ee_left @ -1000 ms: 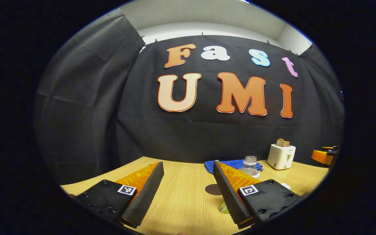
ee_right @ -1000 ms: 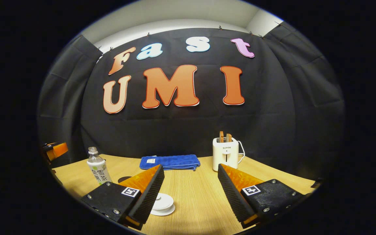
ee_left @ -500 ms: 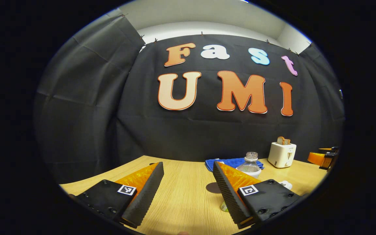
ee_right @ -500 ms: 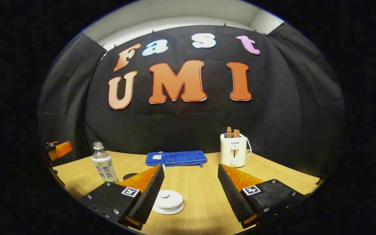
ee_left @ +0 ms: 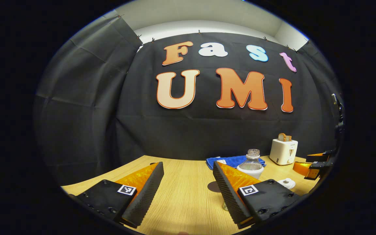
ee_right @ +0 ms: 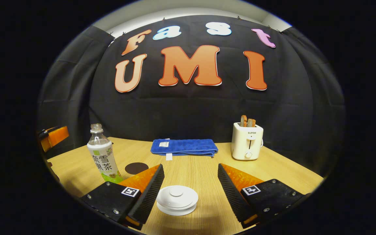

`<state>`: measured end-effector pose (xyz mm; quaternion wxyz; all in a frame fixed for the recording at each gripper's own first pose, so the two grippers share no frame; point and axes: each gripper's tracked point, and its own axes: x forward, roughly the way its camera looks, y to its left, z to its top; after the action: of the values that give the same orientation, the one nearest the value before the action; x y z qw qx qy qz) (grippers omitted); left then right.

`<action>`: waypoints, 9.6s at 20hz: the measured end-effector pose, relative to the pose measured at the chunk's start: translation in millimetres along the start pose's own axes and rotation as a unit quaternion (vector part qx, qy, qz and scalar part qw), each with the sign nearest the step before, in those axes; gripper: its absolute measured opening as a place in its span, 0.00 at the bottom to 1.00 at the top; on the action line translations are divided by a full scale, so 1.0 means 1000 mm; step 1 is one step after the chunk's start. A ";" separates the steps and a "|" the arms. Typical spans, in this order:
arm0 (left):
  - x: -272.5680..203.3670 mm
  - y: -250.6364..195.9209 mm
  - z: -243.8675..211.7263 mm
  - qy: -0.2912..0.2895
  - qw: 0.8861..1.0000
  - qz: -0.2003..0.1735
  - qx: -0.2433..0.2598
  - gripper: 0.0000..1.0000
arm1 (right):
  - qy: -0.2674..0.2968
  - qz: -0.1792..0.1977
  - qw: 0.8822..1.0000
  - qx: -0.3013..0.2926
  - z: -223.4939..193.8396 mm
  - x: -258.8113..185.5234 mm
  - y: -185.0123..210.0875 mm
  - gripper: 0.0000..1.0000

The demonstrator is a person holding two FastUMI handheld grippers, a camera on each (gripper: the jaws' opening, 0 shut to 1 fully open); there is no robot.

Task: Open the teacup lid with one hand, grasp the water bottle and pour water into the teacup with the other hand; after pouring, place the water bottle on the coaster and then close the teacup lid.

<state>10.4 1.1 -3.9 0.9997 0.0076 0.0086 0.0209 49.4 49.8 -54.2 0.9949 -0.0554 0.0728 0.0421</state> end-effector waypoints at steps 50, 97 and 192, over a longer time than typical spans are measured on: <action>-0.016 -0.027 -0.017 0.020 1.000 -0.024 -0.001 0.99 | 0.056 -0.093 0.994 -0.003 -0.019 -0.020 -0.099 0.16; 0.054 -0.138 -0.065 0.066 0.964 -0.127 0.226 0.63 | 0.076 -0.139 0.986 0.058 -0.042 -0.045 -0.152 0.17; 0.023 -0.214 -0.167 0.130 0.767 -0.381 0.499 0.63 | 0.093 -0.134 0.982 0.092 -0.046 -0.060 -0.154 0.16</action>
<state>39.2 -208.8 -174.9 0.7701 0.4991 0.1501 -0.3679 -2.2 -113.1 -73.9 0.9812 0.0235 0.1609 -0.1036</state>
